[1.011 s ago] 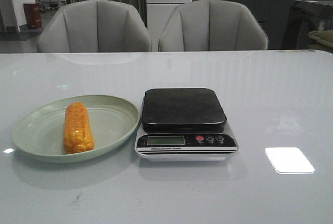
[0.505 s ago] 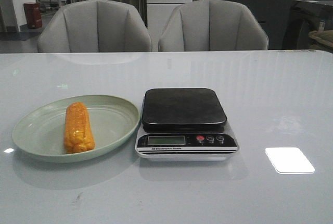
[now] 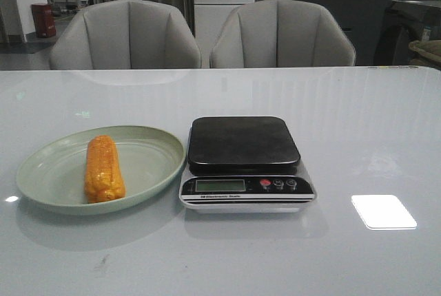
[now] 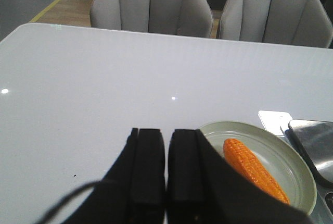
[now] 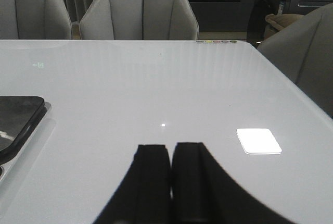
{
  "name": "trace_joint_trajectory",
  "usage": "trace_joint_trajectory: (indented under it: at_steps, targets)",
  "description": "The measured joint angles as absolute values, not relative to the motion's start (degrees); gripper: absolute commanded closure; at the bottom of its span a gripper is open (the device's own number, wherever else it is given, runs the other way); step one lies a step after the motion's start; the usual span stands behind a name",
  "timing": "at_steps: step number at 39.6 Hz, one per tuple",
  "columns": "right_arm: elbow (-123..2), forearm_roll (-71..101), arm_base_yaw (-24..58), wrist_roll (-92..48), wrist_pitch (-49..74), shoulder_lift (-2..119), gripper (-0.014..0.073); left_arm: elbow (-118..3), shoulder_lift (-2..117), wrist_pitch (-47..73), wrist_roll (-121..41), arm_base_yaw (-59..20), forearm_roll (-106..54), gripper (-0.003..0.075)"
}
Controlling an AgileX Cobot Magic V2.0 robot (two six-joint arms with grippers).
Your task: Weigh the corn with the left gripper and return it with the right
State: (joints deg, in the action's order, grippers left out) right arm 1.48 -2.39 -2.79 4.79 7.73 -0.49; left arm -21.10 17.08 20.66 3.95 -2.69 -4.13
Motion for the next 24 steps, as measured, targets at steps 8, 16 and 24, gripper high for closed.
trace_joint_trajectory:
  at_steps: [8,16,24]
  targets:
    - [1.5,-2.4,-2.8,4.8,7.7,-0.5,0.0435,-20.8,17.1,20.8,3.9,-2.8,-4.1,0.0537]
    - [1.5,-2.4,-2.8,4.8,7.7,-0.5,0.0435,-20.8,17.1,21.0,3.9,-4.2,-4.1,0.0268]
    - [1.5,-2.4,-2.8,4.8,7.7,-0.5,0.0435,-20.8,17.6,21.6,3.9,-4.5,-4.2,0.0146]
